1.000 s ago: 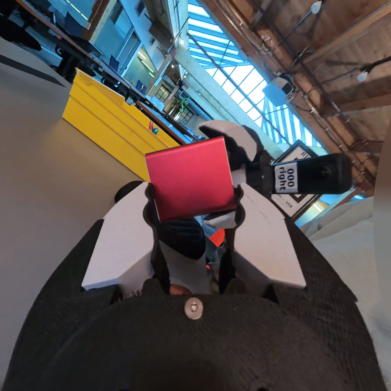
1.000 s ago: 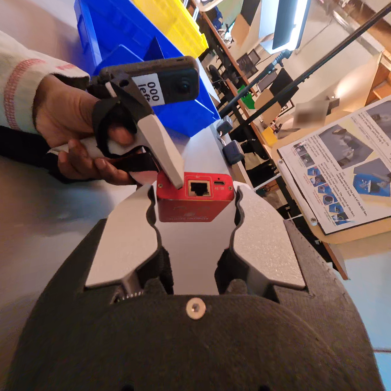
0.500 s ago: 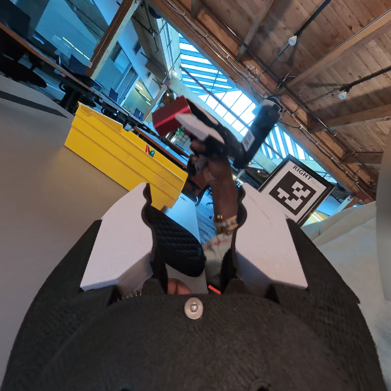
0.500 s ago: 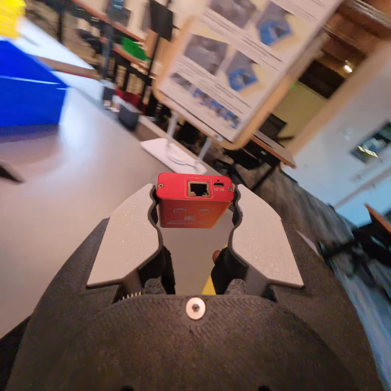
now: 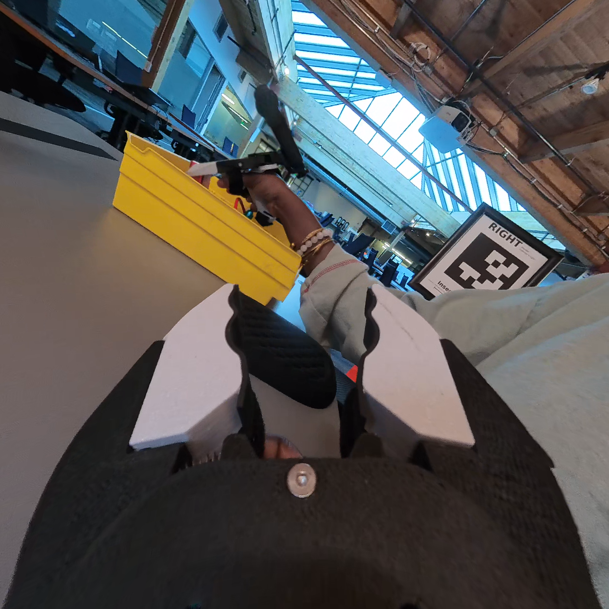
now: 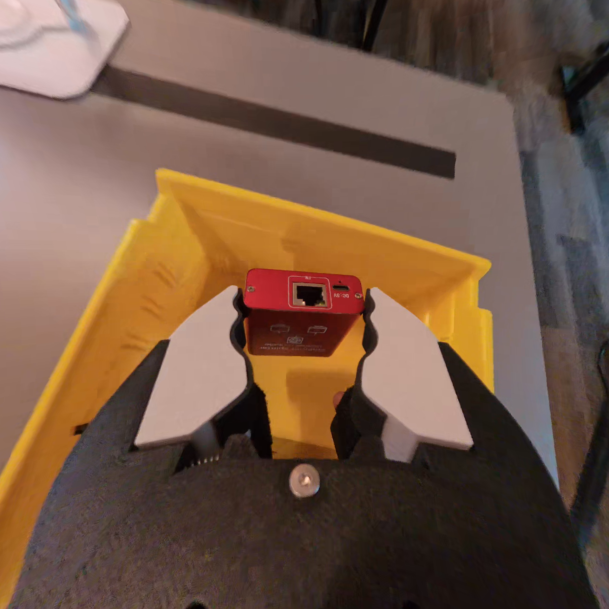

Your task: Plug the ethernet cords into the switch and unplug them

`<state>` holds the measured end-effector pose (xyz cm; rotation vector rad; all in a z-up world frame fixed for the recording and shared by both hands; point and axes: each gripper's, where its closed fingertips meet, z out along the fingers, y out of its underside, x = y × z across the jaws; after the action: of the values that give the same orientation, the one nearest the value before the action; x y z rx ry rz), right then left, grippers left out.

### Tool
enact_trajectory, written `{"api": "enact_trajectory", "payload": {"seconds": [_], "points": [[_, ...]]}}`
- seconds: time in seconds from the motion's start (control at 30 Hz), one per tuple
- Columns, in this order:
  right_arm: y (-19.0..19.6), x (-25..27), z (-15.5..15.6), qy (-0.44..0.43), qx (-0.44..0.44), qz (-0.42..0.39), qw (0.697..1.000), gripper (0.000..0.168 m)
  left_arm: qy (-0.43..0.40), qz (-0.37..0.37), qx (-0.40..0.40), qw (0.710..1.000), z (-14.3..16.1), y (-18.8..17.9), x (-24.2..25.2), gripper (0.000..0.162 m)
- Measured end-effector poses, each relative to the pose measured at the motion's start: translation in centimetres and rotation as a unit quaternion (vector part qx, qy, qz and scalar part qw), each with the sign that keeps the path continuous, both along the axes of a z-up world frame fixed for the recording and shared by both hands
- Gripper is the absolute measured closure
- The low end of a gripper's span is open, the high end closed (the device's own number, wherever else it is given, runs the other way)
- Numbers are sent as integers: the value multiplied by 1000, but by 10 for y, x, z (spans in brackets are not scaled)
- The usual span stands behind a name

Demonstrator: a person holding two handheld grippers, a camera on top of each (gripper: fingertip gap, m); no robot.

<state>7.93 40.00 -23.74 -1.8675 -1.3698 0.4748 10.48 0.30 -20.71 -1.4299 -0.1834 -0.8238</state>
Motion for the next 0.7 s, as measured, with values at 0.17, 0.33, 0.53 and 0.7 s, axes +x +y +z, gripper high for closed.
{"api": "enact_trajectory", "payload": {"seconds": [0.17,0.33,0.53,0.7], "points": [[5,7,-16,-73,-2,-18,997,99,6,-1,-6,1000,-2,1,1,91],[10,12,-23,-126,13,-26,992,98,6,0,-7,1000,-2,1,0,92],[13,24,-39,-193,1,-41,980,97,5,1,-8,1000,-3,1,0,93],[13,34,-49,-221,-18,-53,974,101,5,1,-9,1000,-3,1,0,93]]}}
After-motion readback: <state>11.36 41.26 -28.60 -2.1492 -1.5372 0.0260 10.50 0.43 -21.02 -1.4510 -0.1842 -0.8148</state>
